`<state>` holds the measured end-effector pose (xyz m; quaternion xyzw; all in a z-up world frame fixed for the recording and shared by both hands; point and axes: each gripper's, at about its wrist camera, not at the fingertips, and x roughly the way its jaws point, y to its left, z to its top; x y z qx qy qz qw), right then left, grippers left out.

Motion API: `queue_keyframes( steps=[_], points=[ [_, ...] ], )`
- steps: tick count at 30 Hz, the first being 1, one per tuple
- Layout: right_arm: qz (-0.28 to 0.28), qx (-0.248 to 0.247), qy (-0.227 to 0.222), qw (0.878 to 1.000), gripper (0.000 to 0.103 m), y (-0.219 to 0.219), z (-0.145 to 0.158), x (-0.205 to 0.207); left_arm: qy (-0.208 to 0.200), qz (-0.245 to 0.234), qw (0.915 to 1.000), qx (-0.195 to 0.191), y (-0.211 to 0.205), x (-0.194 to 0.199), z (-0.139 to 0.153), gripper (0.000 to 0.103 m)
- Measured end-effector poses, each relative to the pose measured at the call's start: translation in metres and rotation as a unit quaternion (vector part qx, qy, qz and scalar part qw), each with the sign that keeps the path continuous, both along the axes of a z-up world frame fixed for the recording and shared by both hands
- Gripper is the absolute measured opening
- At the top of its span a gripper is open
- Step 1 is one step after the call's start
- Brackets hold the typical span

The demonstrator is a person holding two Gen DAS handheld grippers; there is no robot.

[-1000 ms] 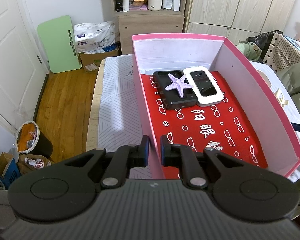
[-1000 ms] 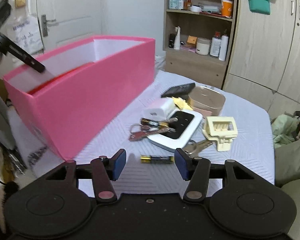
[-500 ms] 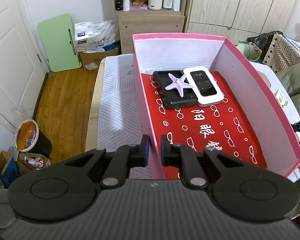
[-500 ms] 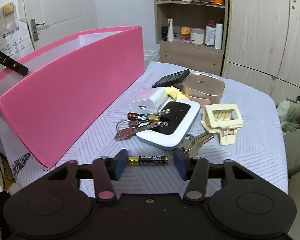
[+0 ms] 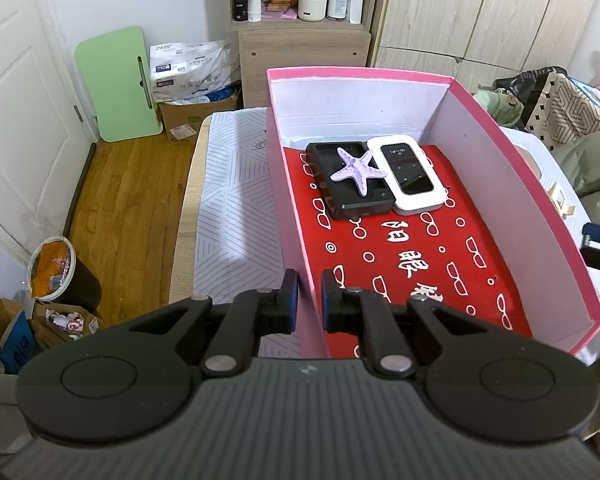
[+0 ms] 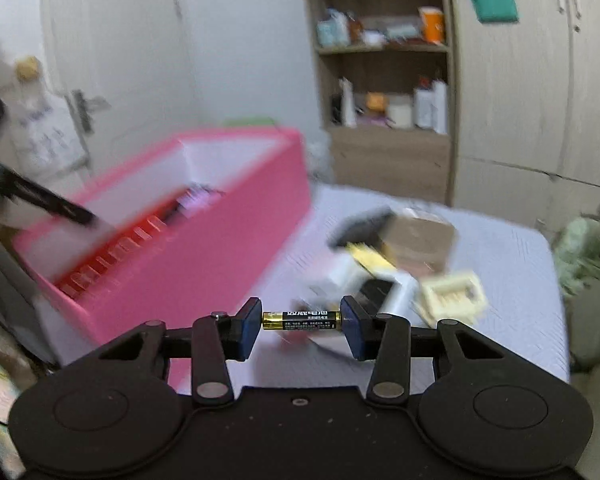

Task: Organize rigid objects
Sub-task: 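Carry the AA battery into the box and release it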

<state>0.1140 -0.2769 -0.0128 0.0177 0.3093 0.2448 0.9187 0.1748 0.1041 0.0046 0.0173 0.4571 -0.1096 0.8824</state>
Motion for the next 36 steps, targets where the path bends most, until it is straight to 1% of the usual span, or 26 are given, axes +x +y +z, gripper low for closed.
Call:
queue_keyframes(
  steps=[4, 6, 8, 10, 11, 13, 14, 16, 19, 21, 24, 26, 28, 30, 32, 33, 36],
  points=[
    [0.046, 0.045, 0.006, 0.998, 0.049, 0.023, 0.031, 0.005, -0.004, -0.002, 1.0000, 0.000, 0.000, -0.001, 0.001, 0.011],
    [0.070, 0.066, 0.021, 0.995, 0.049, 0.038, 0.044, 0.015, -0.005, -0.003, 1.0000, 0.001, -0.001, -0.001, 0.001, 0.011],
    [0.083, 0.078, 0.050, 0.992, 0.049, 0.056, 0.049, 0.029, -0.007, -0.005, 1.0000, 0.003, -0.001, -0.001, 0.001, 0.011],
    [0.096, 0.078, 0.094, 0.988, 0.049, 0.078, 0.051, 0.048, -0.008, -0.006, 0.9999, 0.002, 0.000, -0.002, 0.001, 0.011],
    [0.102, 0.076, 0.116, 0.985, 0.049, 0.089, 0.050, 0.058, -0.009, -0.007, 0.9999, 0.002, 0.000, -0.003, 0.001, 0.011],
    [0.134, 0.074, 0.148, 0.977, 0.049, 0.112, 0.045, 0.079, -0.012, -0.007, 0.9999, 0.000, 0.000, -0.004, 0.000, 0.011],
    [0.134, 0.071, 0.161, 0.975, 0.049, 0.122, 0.039, 0.090, -0.014, -0.007, 0.9999, -0.002, 0.001, -0.004, 0.001, 0.011],
    [0.129, 0.054, 0.191, 0.972, 0.049, 0.139, 0.025, 0.109, -0.016, -0.007, 0.9998, -0.006, 0.002, -0.004, 0.000, 0.011],
    [0.107, 0.052, 0.242, 0.963, 0.049, 0.154, 0.005, 0.134, -0.020, -0.009, 0.9997, -0.012, 0.004, -0.005, 0.000, 0.012],
    [0.089, 0.047, 0.268, 0.958, 0.049, 0.162, -0.006, 0.146, -0.018, -0.012, 0.9996, -0.018, 0.006, -0.004, 0.000, 0.013],
    [0.075, 0.030, 0.276, 0.958, 0.049, 0.171, -0.014, 0.150, -0.019, -0.017, 0.9995, -0.016, 0.005, -0.004, -0.001, 0.013],
    [0.069, 0.030, 0.278, 0.958, 0.049, 0.175, -0.017, 0.152, -0.020, -0.021, 0.9995, -0.014, 0.005, -0.004, -0.001, 0.013],
    [0.062, 0.023, 0.265, 0.962, 0.049, 0.177, -0.015, 0.151, -0.020, -0.022, 0.9995, -0.013, 0.005, -0.004, -0.001, 0.013],
    [0.053, 0.022, 0.245, 0.968, 0.052, 0.176, -0.011, 0.147, -0.020, -0.022, 0.9995, -0.013, 0.005, -0.003, -0.001, 0.013],
    [0.053, 0.026, 0.229, 0.972, 0.054, 0.170, -0.005, 0.147, -0.019, -0.022, 0.9995, -0.012, 0.004, -0.003, -0.001, 0.013],
    [0.052, 0.028, 0.222, 0.973, 0.056, 0.167, -0.001, 0.144, -0.019, -0.022, 0.9995, -0.010, 0.004, -0.003, -0.001, 0.013],
    [0.064, 0.027, 0.189, 0.979, 0.057, 0.155, 0.014, 0.130, -0.017, -0.022, 0.9996, -0.004, 0.001, -0.002, 0.000, 0.013]
  ],
)
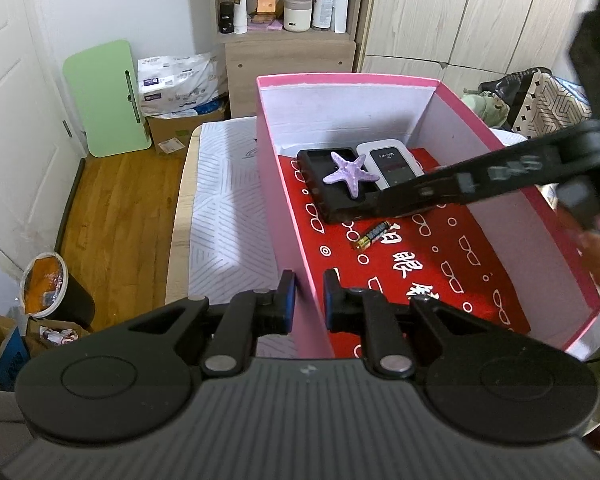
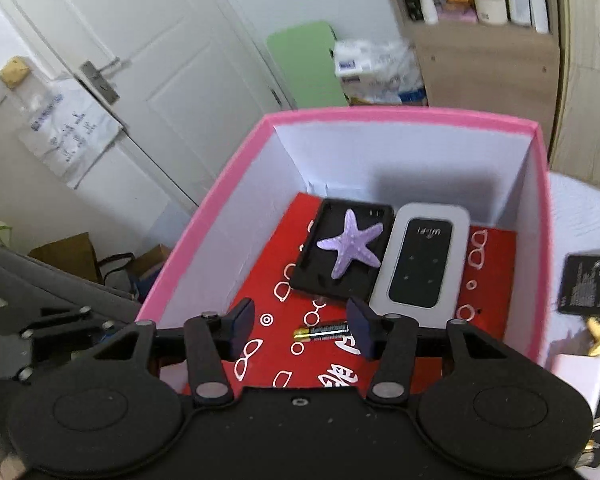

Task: Organize rigid objects
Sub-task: 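Carry the AA battery into the box and release it, then grasp the cream plastic holder on the table with the right gripper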

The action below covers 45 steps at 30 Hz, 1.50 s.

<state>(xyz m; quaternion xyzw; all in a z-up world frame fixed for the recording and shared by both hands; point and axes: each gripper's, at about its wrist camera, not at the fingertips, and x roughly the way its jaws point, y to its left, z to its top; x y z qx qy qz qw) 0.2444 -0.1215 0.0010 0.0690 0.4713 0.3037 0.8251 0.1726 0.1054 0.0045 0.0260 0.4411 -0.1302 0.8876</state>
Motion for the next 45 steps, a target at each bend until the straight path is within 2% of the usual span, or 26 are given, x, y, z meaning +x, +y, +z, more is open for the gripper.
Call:
queue_keyframes(
  steps=[3, 6, 8, 15, 18, 22, 26, 30, 35, 41, 45],
  points=[
    [0.014, -0.016, -0.066, 0.998, 0.063, -0.012, 0.018, -0.025, 0.002, 0.001, 1.0000, 0.008, -0.002, 0.001, 0.000, 0.013],
    [-0.003, -0.034, -0.135, 0.990, 0.072, -0.027, 0.029, -0.052, 0.003, 0.001, 0.9998, 0.019, -0.006, 0.000, 0.001, 0.013],
    [-0.003, -0.048, -0.152, 0.987, 0.072, -0.039, 0.032, -0.065, 0.005, 0.002, 0.9997, 0.025, -0.008, 0.000, 0.001, 0.013],
    [-0.019, -0.022, -0.165, 0.986, 0.073, -0.099, 0.039, -0.094, 0.016, 0.000, 0.9990, 0.043, -0.012, -0.002, 0.006, 0.012],
    [-0.065, -0.019, -0.166, 0.984, 0.074, -0.131, 0.030, -0.097, 0.014, 0.001, 0.9985, 0.053, -0.016, -0.006, 0.006, 0.012],
    [-0.115, -0.051, -0.162, 0.979, 0.074, -0.173, 0.010, -0.096, 0.012, 0.004, 0.9979, 0.063, -0.018, -0.008, 0.006, 0.011],
    [-0.140, -0.102, -0.197, 0.965, 0.074, -0.202, -0.007, -0.103, 0.017, 0.006, 0.9980, 0.061, -0.017, -0.007, 0.005, 0.011],
    [-0.143, -0.106, -0.220, 0.959, 0.074, -0.224, -0.023, -0.104, 0.026, 0.010, 0.9980, 0.056, -0.015, -0.007, 0.003, 0.010],
    [-0.121, -0.112, -0.217, 0.962, 0.074, -0.228, -0.042, -0.093, 0.029, 0.014, 0.9978, 0.058, -0.017, -0.007, 0.002, 0.010],
    [-0.124, -0.147, -0.221, 0.956, 0.074, -0.229, -0.066, -0.077, 0.028, 0.013, 0.9977, 0.060, -0.017, -0.010, 0.005, 0.010],
    [-0.109, -0.150, -0.220, 0.958, 0.073, -0.226, -0.080, -0.062, 0.025, 0.015, 0.9981, 0.055, -0.015, -0.012, 0.009, 0.010]
  ],
)
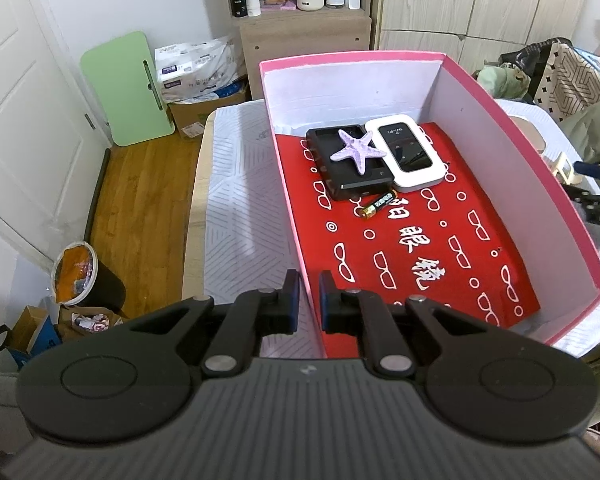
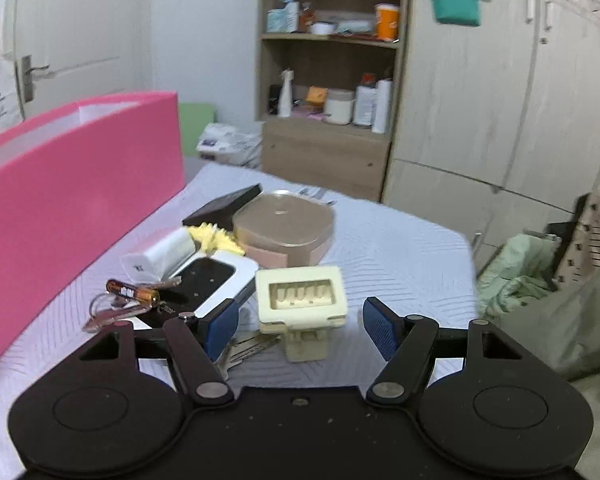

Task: Organize rigid objects
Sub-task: 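Grasp the cream plastic holder on the table with the right gripper, then carry the cream holder into the box and release it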

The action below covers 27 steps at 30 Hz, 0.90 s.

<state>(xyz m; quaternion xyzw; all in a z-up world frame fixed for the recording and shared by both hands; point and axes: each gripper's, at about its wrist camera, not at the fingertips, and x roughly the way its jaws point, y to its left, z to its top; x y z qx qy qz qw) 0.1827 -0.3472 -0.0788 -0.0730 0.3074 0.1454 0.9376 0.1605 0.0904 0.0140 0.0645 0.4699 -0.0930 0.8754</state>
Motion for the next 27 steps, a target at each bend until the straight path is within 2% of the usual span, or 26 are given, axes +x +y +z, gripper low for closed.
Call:
queue_keyframes(
  steps=[2, 4, 6, 12, 18, 22, 27],
  points=[
    [-0.004, -0.005, 0.000, 1.000, 0.069, 0.004, -0.004, 0.006, -0.001, 0.001, 1.0000, -0.001, 0.000, -0.001, 0.001, 0.010],
    [-0.009, 0.002, 0.000, 1.000, 0.060, 0.005, -0.005, 0.009, 0.001, 0.002, 1.0000, -0.002, 0.001, -0.001, 0.001, 0.010],
    [-0.015, 0.013, 0.001, 1.000, 0.058, 0.005, -0.005, 0.010, 0.000, 0.000, 1.0000, -0.001, 0.000, -0.002, 0.001, 0.010],
    [-0.020, 0.016, -0.011, 1.000, 0.057, 0.006, 0.001, 0.000, -0.001, -0.001, 1.0000, 0.004, -0.001, -0.001, 0.001, 0.010],
    [-0.011, 0.025, -0.036, 0.999, 0.057, 0.012, 0.021, -0.018, -0.009, -0.006, 0.9999, 0.006, -0.001, 0.000, 0.002, 0.010],
    [0.018, 0.073, -0.047, 0.996, 0.057, 0.022, 0.043, -0.033, -0.010, -0.005, 0.9999, 0.003, 0.000, 0.003, 0.002, 0.009],
    [0.078, 0.135, -0.066, 0.986, 0.057, 0.047, 0.077, -0.049, -0.015, -0.006, 0.9998, 0.007, -0.002, 0.001, 0.001, 0.008]
  ],
)
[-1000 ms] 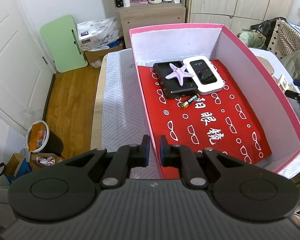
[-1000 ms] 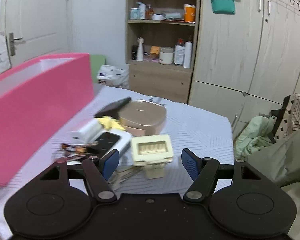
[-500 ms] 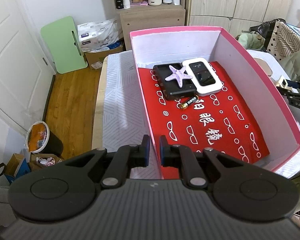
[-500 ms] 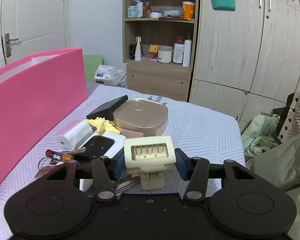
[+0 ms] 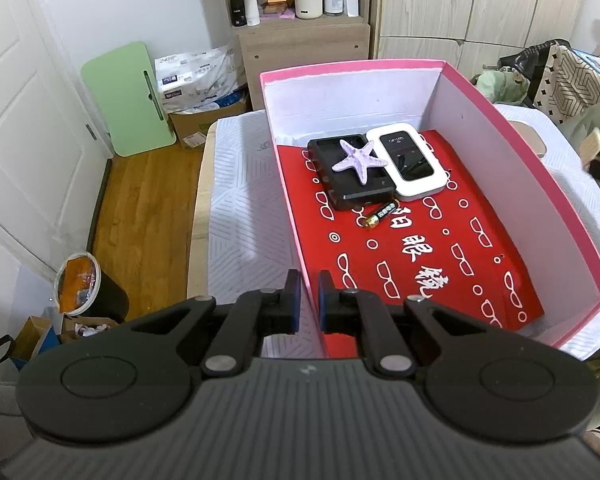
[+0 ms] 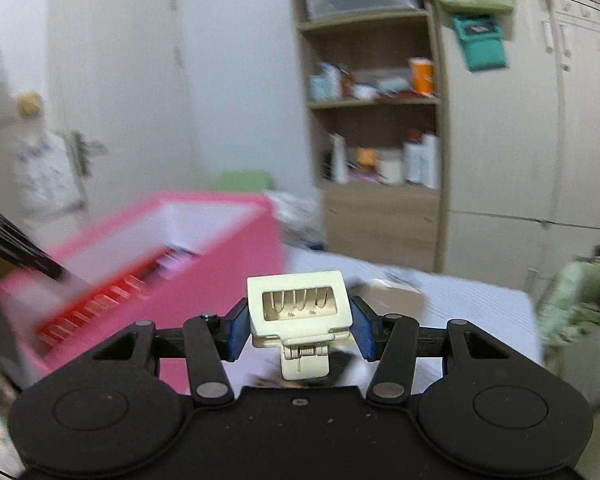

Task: Organize rigid objects
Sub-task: 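Carry the cream holder into the box and release it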

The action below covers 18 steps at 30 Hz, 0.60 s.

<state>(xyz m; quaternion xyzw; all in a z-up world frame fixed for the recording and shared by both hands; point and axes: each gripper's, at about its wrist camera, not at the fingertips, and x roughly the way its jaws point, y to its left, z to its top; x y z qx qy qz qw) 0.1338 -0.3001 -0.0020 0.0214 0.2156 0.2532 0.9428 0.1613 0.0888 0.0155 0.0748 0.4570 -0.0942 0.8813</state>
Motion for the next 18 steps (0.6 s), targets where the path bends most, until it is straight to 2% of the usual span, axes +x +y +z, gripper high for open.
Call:
queue_keyframes(
  steps=[2, 4, 7, 9, 11, 13, 15, 18],
  points=[
    [0.037, 0.016, -0.010, 0.999, 0.057, 0.017, 0.013, -0.005, -0.003, -0.002, 1.0000, 0.001, 0.001, -0.001, 0.000, 0.008],
    [0.084, 0.035, -0.001, 0.996, 0.057, 0.033, 0.023, -0.005, -0.006, -0.003, 1.0000, 0.002, 0.001, -0.003, 0.000, 0.008],
    [0.155, 0.106, 0.088, 0.978, 0.057, 0.054, 0.030, 0.011, -0.007, -0.004, 1.0000, -0.001, 0.002, -0.003, 0.000, 0.008],
    [0.184, 0.130, 0.146, 0.963, 0.057, 0.071, 0.031, 0.024, -0.007, -0.003, 1.0000, -0.005, 0.003, -0.003, 0.000, 0.008],
    [0.193, 0.115, 0.196, 0.954, 0.057, 0.095, 0.032, 0.037, -0.008, -0.002, 0.9999, -0.010, 0.004, -0.003, 0.000, 0.008],
    [0.187, 0.083, 0.223, 0.953, 0.057, 0.118, 0.029, 0.048, -0.008, -0.001, 0.9998, -0.018, 0.006, -0.002, 0.000, 0.008],
    [0.185, 0.038, 0.243, 0.951, 0.057, 0.142, 0.022, 0.058, -0.008, -0.001, 0.9997, -0.023, 0.008, -0.003, 0.000, 0.008],
    [0.157, -0.026, 0.296, 0.942, 0.057, 0.170, 0.005, 0.090, -0.007, -0.001, 0.9995, -0.031, 0.011, -0.002, -0.001, 0.009]
  ],
)
